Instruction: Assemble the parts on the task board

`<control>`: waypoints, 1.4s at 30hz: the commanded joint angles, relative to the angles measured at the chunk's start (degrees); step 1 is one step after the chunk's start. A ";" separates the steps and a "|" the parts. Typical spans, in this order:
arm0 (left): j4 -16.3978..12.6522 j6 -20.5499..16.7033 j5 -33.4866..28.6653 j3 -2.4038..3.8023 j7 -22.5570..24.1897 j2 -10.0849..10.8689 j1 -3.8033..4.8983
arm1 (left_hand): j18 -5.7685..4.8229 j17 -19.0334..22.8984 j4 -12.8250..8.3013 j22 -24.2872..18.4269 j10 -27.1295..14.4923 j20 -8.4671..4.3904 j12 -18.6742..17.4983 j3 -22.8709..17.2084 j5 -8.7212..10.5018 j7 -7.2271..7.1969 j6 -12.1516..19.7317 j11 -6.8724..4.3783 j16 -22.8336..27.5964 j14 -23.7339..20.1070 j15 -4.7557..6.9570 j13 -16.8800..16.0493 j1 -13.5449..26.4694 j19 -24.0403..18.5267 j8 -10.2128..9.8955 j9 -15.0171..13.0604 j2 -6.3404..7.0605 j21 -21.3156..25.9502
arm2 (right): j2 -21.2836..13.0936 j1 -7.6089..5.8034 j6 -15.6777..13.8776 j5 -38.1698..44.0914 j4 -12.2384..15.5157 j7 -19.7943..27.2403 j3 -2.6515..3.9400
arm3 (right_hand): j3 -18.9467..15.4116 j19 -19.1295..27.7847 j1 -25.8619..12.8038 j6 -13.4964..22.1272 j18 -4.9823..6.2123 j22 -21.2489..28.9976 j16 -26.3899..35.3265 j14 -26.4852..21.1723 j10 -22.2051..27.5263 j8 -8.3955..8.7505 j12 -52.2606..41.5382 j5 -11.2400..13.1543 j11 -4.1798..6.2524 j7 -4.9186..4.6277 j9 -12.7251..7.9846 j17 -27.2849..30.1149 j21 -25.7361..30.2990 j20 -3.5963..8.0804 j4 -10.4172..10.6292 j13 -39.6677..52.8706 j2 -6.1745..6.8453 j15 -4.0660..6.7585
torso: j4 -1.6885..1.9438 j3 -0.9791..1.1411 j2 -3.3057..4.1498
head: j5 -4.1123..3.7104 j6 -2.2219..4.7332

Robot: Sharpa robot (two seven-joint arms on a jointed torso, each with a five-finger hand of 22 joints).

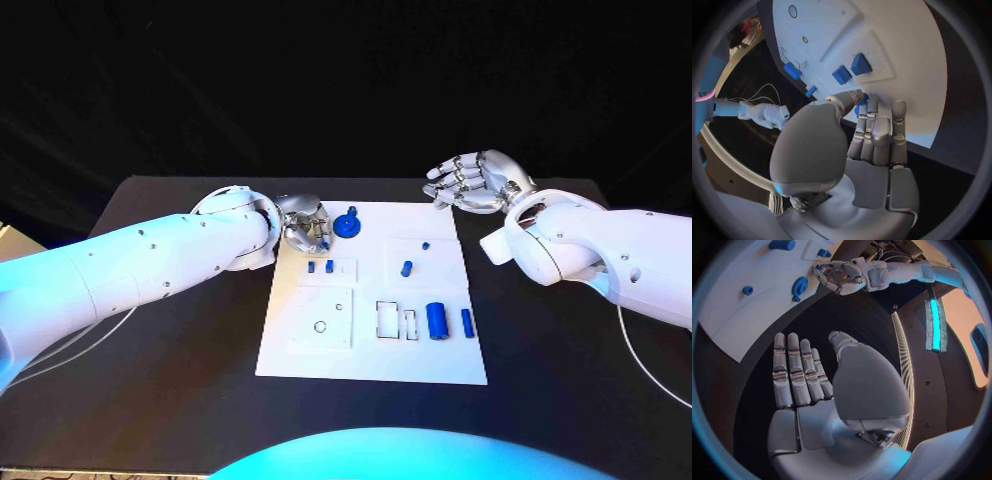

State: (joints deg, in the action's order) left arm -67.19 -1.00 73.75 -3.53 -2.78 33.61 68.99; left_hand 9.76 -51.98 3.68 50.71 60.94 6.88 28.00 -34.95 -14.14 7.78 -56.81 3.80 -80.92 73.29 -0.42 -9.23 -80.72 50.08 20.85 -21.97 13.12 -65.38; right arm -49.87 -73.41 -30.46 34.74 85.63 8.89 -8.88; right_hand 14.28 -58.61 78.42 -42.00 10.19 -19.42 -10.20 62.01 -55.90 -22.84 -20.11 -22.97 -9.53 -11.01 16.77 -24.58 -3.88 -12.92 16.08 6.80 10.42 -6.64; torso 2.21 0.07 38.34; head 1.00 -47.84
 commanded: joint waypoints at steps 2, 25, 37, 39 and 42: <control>-0.05 1.23 0.09 -0.24 -0.18 0.01 -0.29 | 0.04 0.22 -0.65 0.04 -0.02 0.08 -0.64 -0.04 -0.21 0.16 1.11 0.47 -0.35 0.14 -0.34 0.14 0.32 0.18 -0.93 0.27 -0.27 -0.10 | -0.01 0.05 0.72 0.48 0.02 0.55 0.01 | 0.38 0.41 0.51 0.29 0.28 0.17 0.22 -0.21 -0.28 -0.33 0.13 -0.26 -0.08 -2.50 -0.09 0.10 0.06 -0.06 -0.05 -0.17 0.27 -0.09 | 0.00 -0.03 0.01 | 0.02 0.04; -0.16 1.32 -0.54 -0.24 -0.10 0.30 -0.29 | -0.02 0.46 -1.06 0.47 0.93 0.40 -2.59 -0.19 -0.23 0.87 4.76 0.67 -0.54 0.18 -0.56 0.17 1.26 0.65 -4.83 1.40 0.53 -0.21 | 0.03 0.07 1.03 0.49 -0.05 0.38 0.01 | 0.38 0.42 0.48 0.34 0.27 0.28 0.29 -0.23 -0.26 -0.33 0.13 -0.24 -0.10 -2.52 -0.14 0.14 0.06 -0.07 -0.04 -0.27 0.34 -0.11 | -0.01 0.03 0.00 | 0.14 -0.02; -0.26 0.79 -0.58 -0.24 -0.20 0.55 -0.33 | -0.12 -0.11 -1.22 0.98 1.54 0.37 -2.76 -0.22 -0.21 0.81 5.25 0.45 -0.76 0.64 -0.39 0.06 1.25 1.32 -5.43 1.59 0.61 -0.55 | 0.01 0.10 1.25 0.51 -0.16 0.27 0.00 | 0.38 0.42 0.48 0.34 0.27 0.28 0.29 -0.23 -0.26 -0.33 0.13 -0.24 -0.10 -2.52 -0.14 0.14 0.06 -0.07 -0.04 -0.27 0.34 -0.11 | -0.03 0.01 0.01 | 0.12 0.21; -0.28 0.64 -0.59 -0.23 -0.24 0.61 -0.34 | -0.13 -0.12 -1.23 1.06 1.63 0.36 -2.79 -0.23 -0.21 0.79 5.36 0.42 -0.77 0.67 -0.37 0.04 1.26 1.43 -5.53 1.63 0.61 -0.60 | 0.00 0.11 1.25 0.51 -0.17 0.26 0.00 | 0.38 0.44 0.48 0.38 0.27 0.38 0.35 -0.25 -0.23 -0.32 0.14 -0.22 -0.12 -2.53 -0.17 0.18 0.07 -0.08 -0.05 -0.36 0.40 -0.12 | -0.03 0.00 0.01 | 0.13 0.22; -0.33 0.26 -0.61 -0.22 -0.28 0.72 -0.34 | -0.16 -0.13 -1.28 1.18 1.82 0.33 -2.86 -0.26 -0.22 0.77 5.54 0.35 -0.79 0.74 -0.31 0.00 1.25 1.61 -5.74 1.69 0.61 -0.69 | 0.00 0.12 1.25 0.51 -0.19 0.26 0.00 | 0.38 0.44 0.48 0.38 0.27 0.38 0.35 -0.25 -0.23 -0.32 0.14 -0.22 -0.12 -2.53 -0.17 0.18 0.07 -0.08 -0.05 -0.36 0.40 -0.12 | 0.00 -0.02 0.01 | 0.12 0.35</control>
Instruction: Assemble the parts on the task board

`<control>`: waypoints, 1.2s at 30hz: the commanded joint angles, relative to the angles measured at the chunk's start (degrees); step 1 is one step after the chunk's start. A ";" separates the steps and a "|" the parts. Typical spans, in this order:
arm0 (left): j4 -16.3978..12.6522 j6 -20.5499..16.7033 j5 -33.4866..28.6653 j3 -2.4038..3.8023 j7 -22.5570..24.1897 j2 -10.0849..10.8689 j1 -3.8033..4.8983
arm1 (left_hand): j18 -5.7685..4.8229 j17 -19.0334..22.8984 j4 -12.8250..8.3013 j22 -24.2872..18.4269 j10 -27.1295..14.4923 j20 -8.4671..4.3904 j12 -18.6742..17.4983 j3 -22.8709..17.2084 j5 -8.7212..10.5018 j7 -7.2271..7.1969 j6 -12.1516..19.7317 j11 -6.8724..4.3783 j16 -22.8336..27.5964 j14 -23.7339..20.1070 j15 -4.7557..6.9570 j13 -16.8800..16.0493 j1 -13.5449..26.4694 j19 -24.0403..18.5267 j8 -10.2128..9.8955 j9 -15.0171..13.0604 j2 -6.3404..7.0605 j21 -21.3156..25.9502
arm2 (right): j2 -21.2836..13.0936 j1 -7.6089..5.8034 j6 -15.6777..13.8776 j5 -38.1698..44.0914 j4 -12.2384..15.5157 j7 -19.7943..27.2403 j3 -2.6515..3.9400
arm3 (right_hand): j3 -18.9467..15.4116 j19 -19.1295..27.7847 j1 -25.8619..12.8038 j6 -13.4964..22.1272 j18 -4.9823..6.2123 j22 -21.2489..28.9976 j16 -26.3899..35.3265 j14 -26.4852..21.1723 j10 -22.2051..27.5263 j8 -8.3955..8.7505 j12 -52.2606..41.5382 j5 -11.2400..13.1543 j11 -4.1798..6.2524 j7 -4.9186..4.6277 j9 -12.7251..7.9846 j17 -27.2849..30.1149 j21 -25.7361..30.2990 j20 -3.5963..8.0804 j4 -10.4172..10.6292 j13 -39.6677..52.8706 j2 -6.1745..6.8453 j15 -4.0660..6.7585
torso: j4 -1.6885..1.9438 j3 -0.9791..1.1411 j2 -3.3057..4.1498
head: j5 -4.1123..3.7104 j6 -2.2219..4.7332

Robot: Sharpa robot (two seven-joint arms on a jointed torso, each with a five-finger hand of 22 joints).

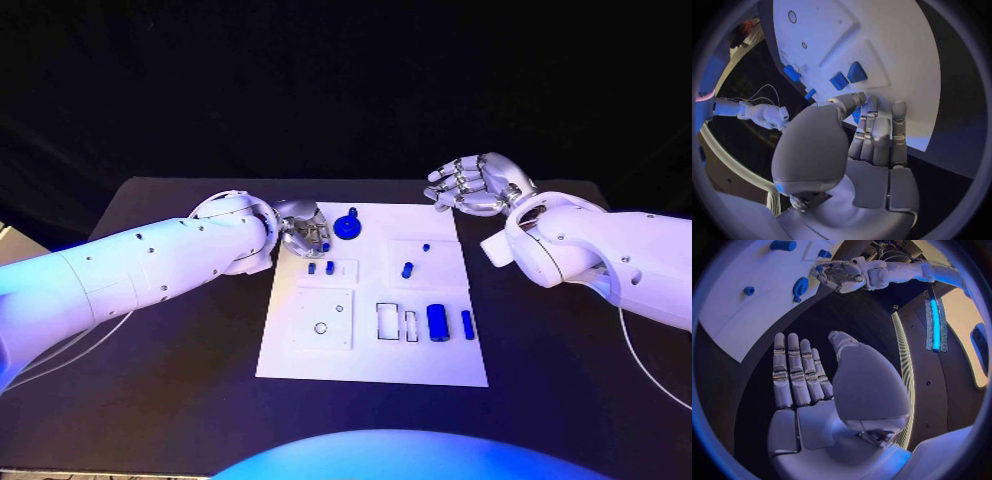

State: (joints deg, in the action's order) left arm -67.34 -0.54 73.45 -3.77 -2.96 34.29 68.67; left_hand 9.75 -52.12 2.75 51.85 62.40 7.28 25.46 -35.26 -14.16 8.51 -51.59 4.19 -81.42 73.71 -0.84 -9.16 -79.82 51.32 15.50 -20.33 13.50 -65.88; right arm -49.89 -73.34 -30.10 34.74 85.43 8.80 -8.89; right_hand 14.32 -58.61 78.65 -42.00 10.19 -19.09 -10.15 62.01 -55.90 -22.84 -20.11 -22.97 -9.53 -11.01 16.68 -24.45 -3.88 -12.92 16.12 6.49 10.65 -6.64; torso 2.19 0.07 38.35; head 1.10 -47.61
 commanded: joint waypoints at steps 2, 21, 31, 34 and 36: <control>-0.26 -0.58 -0.40 0.05 -0.06 0.16 -0.04 | -0.16 0.00 -0.42 0.12 0.63 -0.12 -0.40 0.03 -0.20 -0.01 0.79 -0.13 -0.30 0.41 0.19 -0.14 0.35 0.53 -0.80 0.21 0.28 -0.25 | 0.01 0.07 0.90 0.51 0.00 0.34 0.01 | 0.34 0.44 0.25 0.38 0.27 0.05 0.30 -0.25 -0.23 -0.32 0.14 -0.22 -0.12 -2.54 -0.09 0.05 0.07 -0.08 -0.10 -0.05 0.17 -0.12 | 0.04 -0.02 -0.01 | -0.01 0.13; -2.37 -3.45 -2.17 0.43 2.46 1.78 -0.13 | -0.96 -7.19 1.62 2.60 4.00 -1.14 3.23 6.23 -0.06 -1.56 2.86 -2.02 -2.72 4.34 1.81 -5.69 0.96 4.86 -2.53 2.03 1.08 -1.23 | -0.21 0.23 0.77 0.51 -0.07 0.34 0.00 | 0.37 0.45 0.27 0.42 0.27 0.17 0.36 -0.26 -0.21 -0.32 0.14 -0.21 -0.13 -2.55 -0.13 0.09 0.06 -0.09 -0.11 -0.15 0.20 -0.14 | 0.05 0.06 -0.05 | -0.06 0.20; -3.44 -2.93 -2.22 0.47 2.79 2.48 -0.13 | -1.44 -13.41 3.50 5.04 -5.70 -1.59 27.47 6.13 -0.17 -2.11 1.73 -2.55 -4.66 6.50 2.28 -21.16 0.20 7.03 -1.25 1.37 1.43 -2.57 | -0.23 0.28 0.75 0.51 -0.20 0.38 0.00 | 0.39 0.45 0.28 0.42 0.27 0.21 0.38 -0.25 -0.21 -0.33 0.13 -0.22 -0.13 -2.55 -0.15 0.11 0.06 -0.09 -0.12 -0.19 0.19 -0.14 | -0.02 -0.02 0.00 | -0.05 0.23; -3.67 -2.95 -2.23 0.48 2.90 2.59 -0.13 | -1.54 -14.34 3.54 5.56 -6.27 -1.65 31.85 5.95 -0.18 -2.03 0.32 -2.64 -4.92 6.86 2.32 -23.58 0.13 7.42 -0.71 1.05 1.36 -2.91 | -0.23 0.29 0.75 0.51 -0.22 0.38 0.00 | 0.39 0.45 0.28 0.42 0.27 0.21 0.38 -0.25 -0.21 -0.33 0.13 -0.22 -0.13 -2.55 -0.15 0.11 0.06 -0.09 -0.12 -0.19 0.19 -0.14 | -0.02 0.00 0.01 | -0.07 0.24; -3.74 -3.11 -2.26 0.48 2.97 2.61 -0.13 | -1.58 -14.53 3.54 5.77 -6.60 -1.66 33.22 5.88 -0.17 -2.08 0.19 -2.68 -4.97 6.93 2.33 -24.46 0.11 7.58 -0.76 1.02 1.36 -3.05 | -0.23 0.30 0.75 0.51 -0.22 0.38 0.00 | 0.41 0.44 0.30 0.42 0.27 0.24 0.39 -0.24 -0.22 -0.34 0.12 -0.23 -0.13 -2.55 -0.16 0.12 0.05 -0.09 -0.12 -0.22 0.18 -0.14 | -0.01 0.01 0.01 | -0.09 0.26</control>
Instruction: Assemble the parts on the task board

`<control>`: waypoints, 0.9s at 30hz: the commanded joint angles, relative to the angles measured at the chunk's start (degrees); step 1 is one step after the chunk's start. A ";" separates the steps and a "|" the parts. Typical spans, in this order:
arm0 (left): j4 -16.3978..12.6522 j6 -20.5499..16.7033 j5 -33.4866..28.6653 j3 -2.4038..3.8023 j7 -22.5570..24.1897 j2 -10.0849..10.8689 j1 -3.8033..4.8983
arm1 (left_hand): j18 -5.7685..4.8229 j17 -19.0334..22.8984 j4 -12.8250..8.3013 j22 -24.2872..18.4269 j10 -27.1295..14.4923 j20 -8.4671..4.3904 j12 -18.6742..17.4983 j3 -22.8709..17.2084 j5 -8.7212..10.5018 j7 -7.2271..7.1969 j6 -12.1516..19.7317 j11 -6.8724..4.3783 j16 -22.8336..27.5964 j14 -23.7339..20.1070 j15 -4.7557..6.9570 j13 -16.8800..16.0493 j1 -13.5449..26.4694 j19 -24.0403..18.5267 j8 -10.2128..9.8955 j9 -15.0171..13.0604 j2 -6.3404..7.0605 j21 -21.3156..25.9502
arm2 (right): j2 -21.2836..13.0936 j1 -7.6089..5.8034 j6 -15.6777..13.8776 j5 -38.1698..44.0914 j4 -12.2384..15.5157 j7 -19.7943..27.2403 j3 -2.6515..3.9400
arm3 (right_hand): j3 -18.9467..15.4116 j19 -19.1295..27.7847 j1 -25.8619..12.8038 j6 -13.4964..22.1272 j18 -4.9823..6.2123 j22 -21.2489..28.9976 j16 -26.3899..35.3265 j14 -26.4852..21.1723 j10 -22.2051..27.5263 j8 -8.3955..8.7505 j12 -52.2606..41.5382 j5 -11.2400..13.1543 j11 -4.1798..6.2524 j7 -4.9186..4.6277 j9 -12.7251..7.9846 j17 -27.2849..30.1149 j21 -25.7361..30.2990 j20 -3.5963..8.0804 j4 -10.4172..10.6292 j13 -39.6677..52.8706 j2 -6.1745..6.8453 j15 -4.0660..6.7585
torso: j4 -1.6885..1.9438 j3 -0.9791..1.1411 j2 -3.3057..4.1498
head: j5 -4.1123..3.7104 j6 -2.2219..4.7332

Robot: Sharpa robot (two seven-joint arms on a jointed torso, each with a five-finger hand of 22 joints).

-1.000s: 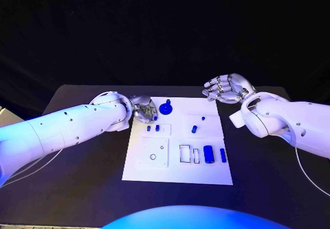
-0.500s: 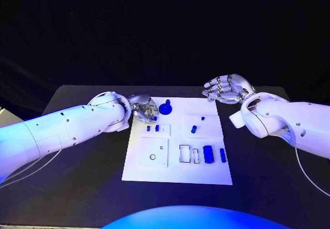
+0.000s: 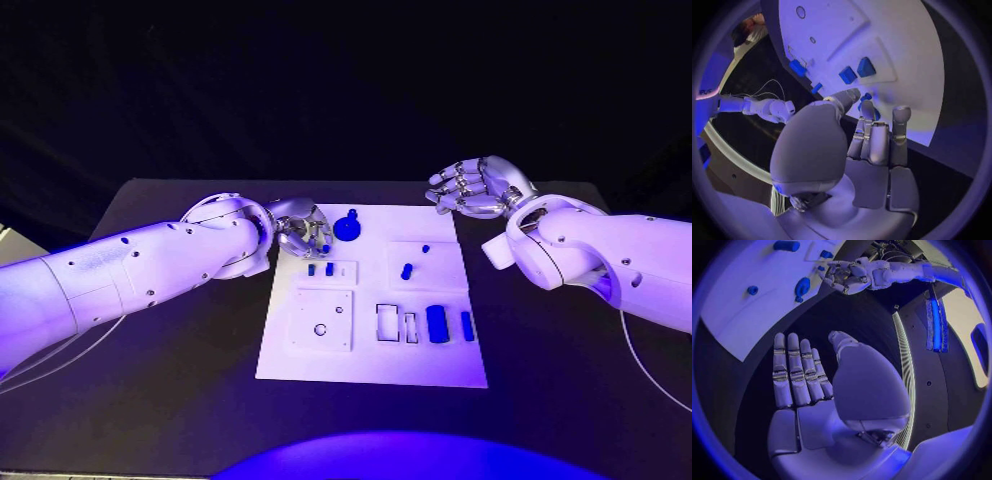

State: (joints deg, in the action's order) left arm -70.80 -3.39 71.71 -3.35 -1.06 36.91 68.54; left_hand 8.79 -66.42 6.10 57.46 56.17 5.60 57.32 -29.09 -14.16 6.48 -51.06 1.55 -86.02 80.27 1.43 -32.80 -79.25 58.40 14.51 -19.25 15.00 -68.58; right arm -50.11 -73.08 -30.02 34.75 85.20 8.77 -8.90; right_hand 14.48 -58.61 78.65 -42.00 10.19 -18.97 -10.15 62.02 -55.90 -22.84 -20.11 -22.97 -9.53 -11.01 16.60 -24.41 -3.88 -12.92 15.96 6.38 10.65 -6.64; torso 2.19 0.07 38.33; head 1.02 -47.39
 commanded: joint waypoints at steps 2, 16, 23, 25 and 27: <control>-0.35 -0.71 -0.57 0.06 1.20 0.01 -0.01 | -0.71 -0.92 0.20 0.65 0.54 -0.01 4.03 -0.40 -0.15 -0.15 -0.27 -0.12 -0.53 0.66 0.11 -3.77 -0.49 0.93 0.01 -0.05 -0.16 -0.67 | 0.00 0.06 0.67 0.50 -0.01 0.42 0.01 | 0.25 0.44 0.30 0.42 0.27 0.13 0.39 -0.24 -0.22 -0.34 0.12 -0.23 -0.13 -2.55 -0.07 0.08 0.05 -0.09 0.04 -0.12 0.19 -0.14 | 0.03 0.00 0.06 | -0.02 0.01; -0.19 -1.16 -0.55 0.06 0.94 -0.27 -0.01 | -1.42 -5.09 -0.81 4.03 9.11 -0.40 16.03 -2.24 -0.15 -0.34 -2.22 -0.45 -1.37 2.65 0.46 -20.02 -1.56 4.17 0.10 -0.46 -1.39 -3.23 | 0.09 0.16 0.76 0.50 -0.08 0.42 0.01 | 0.25 0.44 0.30 0.42 0.27 0.13 0.39 -0.24 -0.22 -0.34 0.12 -0.23 -0.13 -2.55 -0.07 0.08 0.05 -0.09 0.04 -0.12 0.19 -0.14 | 0.01 0.07 0.05 | 0.05 0.03; 0.06 -0.73 -0.39 0.06 0.71 -0.42 -0.02 | -1.49 -5.58 -1.14 4.45 9.63 -0.47 17.07 -2.89 -0.18 -0.32 -2.92 -0.44 -1.45 2.86 0.48 -21.41 -1.87 4.50 0.22 -0.58 -1.90 -3.57 | 0.12 0.24 0.78 0.50 -0.08 0.43 0.01 | 0.25 0.44 0.30 0.42 0.27 0.13 0.39 -0.24 -0.22 -0.34 0.12 -0.23 -0.13 -2.55 -0.07 0.08 0.05 -0.09 0.04 -0.12 0.19 -0.14 | -0.02 0.07 0.04 | 0.09 0.01; 0.11 -0.55 -0.30 0.05 0.67 -0.46 -0.02 | -1.53 -5.67 -1.28 4.65 9.73 -0.50 17.37 -3.13 -0.15 -0.32 -3.54 -0.45 -1.47 2.91 0.48 -21.78 -1.94 4.64 0.45 -0.71 -2.10 -3.73 | 0.11 0.25 0.77 0.50 -0.08 0.43 0.01 | 0.25 0.44 0.30 0.42 0.27 0.13 0.39 -0.24 -0.22 -0.34 0.12 -0.23 -0.13 -2.55 -0.07 0.08 0.05 -0.09 0.04 -0.12 0.19 -0.14 | -0.01 0.06 0.04 | 0.09 -0.04; 0.14 -0.41 -0.24 0.05 0.64 -0.51 -0.02 | -1.56 -5.86 -1.39 4.80 10.16 -0.52 17.80 -3.28 -0.13 -0.34 -4.02 -0.45 -1.49 2.99 0.49 -22.52 -1.97 4.75 0.65 -0.82 -2.24 -3.85 | 0.10 0.26 0.77 0.50 -0.06 0.44 0.01 | 0.25 0.44 0.30 0.42 0.27 0.13 0.39 -0.24 -0.22 -0.34 0.12 -0.23 -0.13 -2.55 -0.07 0.08 0.05 -0.09 0.04 -0.12 0.19 -0.14 | -0.02 0.07 0.03 | 0.09 -0.03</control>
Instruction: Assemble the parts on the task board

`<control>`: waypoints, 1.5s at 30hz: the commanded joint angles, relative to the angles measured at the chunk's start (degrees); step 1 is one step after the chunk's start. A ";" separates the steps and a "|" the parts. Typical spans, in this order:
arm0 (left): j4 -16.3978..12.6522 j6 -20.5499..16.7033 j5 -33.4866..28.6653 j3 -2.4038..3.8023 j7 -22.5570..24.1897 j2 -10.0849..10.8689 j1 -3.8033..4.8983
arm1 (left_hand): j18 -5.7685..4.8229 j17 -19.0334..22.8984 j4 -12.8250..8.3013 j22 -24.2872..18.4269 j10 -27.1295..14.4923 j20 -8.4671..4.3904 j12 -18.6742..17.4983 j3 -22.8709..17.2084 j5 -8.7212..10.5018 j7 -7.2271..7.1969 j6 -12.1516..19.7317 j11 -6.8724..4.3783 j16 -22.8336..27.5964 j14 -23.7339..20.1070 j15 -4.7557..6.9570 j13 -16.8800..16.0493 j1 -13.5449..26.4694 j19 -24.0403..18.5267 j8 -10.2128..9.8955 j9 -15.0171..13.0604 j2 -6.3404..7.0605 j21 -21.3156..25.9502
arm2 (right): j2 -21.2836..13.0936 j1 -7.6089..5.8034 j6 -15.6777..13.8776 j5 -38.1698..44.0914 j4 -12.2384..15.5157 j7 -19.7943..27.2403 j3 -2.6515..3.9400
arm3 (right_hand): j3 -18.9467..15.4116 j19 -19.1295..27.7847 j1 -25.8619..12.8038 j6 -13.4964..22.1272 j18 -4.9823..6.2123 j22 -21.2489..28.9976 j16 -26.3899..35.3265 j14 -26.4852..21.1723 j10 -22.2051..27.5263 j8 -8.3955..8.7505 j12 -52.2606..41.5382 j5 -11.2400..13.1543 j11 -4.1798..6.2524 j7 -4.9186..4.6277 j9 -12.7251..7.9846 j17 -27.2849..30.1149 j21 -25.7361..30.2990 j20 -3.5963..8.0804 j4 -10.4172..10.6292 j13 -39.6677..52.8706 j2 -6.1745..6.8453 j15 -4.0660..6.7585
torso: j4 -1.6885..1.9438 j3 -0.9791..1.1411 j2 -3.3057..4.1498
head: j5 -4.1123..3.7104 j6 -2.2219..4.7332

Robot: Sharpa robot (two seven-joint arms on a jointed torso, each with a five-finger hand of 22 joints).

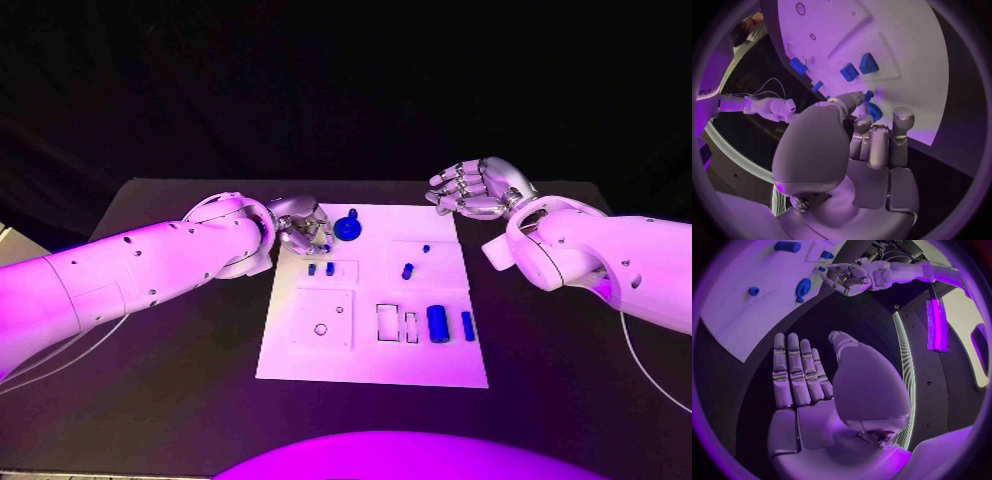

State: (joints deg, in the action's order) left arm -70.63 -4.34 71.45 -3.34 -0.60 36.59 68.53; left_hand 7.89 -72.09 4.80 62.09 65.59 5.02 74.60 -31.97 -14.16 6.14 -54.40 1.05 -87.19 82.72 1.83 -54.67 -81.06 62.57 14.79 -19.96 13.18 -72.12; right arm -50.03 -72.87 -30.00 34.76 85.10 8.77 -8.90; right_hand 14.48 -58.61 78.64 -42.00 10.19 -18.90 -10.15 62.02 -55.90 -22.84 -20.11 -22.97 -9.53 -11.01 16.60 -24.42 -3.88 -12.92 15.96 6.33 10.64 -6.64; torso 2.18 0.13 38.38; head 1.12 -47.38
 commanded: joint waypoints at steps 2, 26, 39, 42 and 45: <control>0.00 0.60 0.08 0.04 0.14 -0.23 -0.01 | -0.69 -0.37 -0.16 0.30 1.09 0.04 0.85 -0.49 -0.11 -0.03 -1.01 0.02 -0.35 0.61 0.11 -1.19 -0.15 0.67 0.51 -0.19 -0.53 -0.41 | 0.01 0.05 0.75 0.49 0.05 0.44 0.01 | 0.25 0.44 0.30 0.42 0.27 0.06 0.39 -0.24 -0.22 -0.34 0.12 -0.23 -0.13 -2.55 -0.08 0.08 0.05 -0.09 0.04 -0.06 0.19 -0.14 | -0.02 0.00 -0.01 | -0.01 -0.05; 0.36 1.03 0.35 0.04 -0.54 -0.28 -0.04 | -0.86 -1.33 -0.63 1.24 2.02 -0.08 1.72 -1.11 -0.13 -0.15 -3.12 -0.09 -0.48 1.04 0.21 -2.55 -0.03 1.42 1.46 -0.80 -1.41 -1.14 | -0.06 0.08 0.68 0.49 0.13 0.43 0.01 | 0.25 0.44 0.30 0.42 0.27 0.06 0.39 -0.24 -0.22 -0.34 0.12 -0.23 -0.13 -2.55 -0.08 0.08 0.05 -0.09 0.04 -0.06 0.19 -0.14 | 0.03 -0.05 0.01 | -0.04 -0.01; 0.41 1.04 0.31 0.04 -0.63 -0.21 -0.04 | -0.88 -1.38 -0.66 1.33 2.03 -0.10 1.73 -1.14 -0.13 -0.18 -3.45 -0.11 -0.49 1.07 0.23 -2.52 0.14 1.47 1.65 -0.93 -1.50 -1.22 | -0.05 0.08 0.62 0.49 0.16 0.45 0.01 | 0.40 0.37 0.34 0.41 0.29 0.40 0.50 -0.11 -0.29 -0.42 0.05 -0.25 -0.12 -2.54 -0.19 0.18 0.00 -0.10 0.02 -0.37 0.19 -0.13 | 0.01 -0.06 0.00 | 0.04 -0.03; 0.41 0.89 0.21 0.04 -0.52 -0.21 -0.04 | -0.88 -1.41 -0.72 1.38 1.95 -0.11 1.66 -1.19 -0.16 -0.17 -3.22 -0.12 -0.49 1.08 0.24 -2.40 0.19 1.50 1.51 -0.90 -1.44 -1.26 | -0.04 0.08 0.62 0.49 0.15 0.46 0.01 | 0.40 0.37 0.34 0.41 0.29 0.40 0.50 -0.11 -0.29 -0.42 0.05 -0.25 -0.12 -2.54 -0.19 0.18 0.00 -0.10 0.02 -0.37 0.19 -0.13 | 0.01 -0.06 0.01 | 0.04 -0.04; 0.40 0.62 -0.04 0.04 -0.33 -0.21 -0.04 | -0.89 -1.44 -0.78 1.42 1.94 -0.13 1.64 -1.28 -0.18 -0.12 -2.79 -0.10 -0.48 1.10 0.24 -2.39 0.30 1.50 1.24 -0.83 -1.38 -1.30 | -0.03 0.08 0.63 0.49 0.14 0.46 0.01 | 0.40 0.37 0.34 0.41 0.29 0.40 0.50 -0.11 -0.29 -0.42 0.05 -0.25 -0.12 -2.54 -0.19 0.18 0.00 -0.10 0.02 -0.37 0.19 -0.13 | 0.00 -0.06 -0.01 | 0.06 -0.03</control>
State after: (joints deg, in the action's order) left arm -70.21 -4.17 71.55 -3.28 -1.02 36.39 68.54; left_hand 7.92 -73.45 4.11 63.42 67.29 4.82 76.06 -32.97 -14.16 6.03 -57.56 0.94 -87.41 83.44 1.94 -57.09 -80.90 63.60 16.12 -20.85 12.12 -73.22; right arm -50.08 -72.83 -30.00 34.76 85.17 8.77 -8.90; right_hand 14.48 -58.61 78.64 -42.00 10.19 -18.55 -9.81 62.02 -55.90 -23.06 -20.11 -22.97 -9.52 -11.01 16.46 -24.29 -3.88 -12.92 15.96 6.00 10.64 -6.64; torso 2.21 0.07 38.36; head 1.16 -47.43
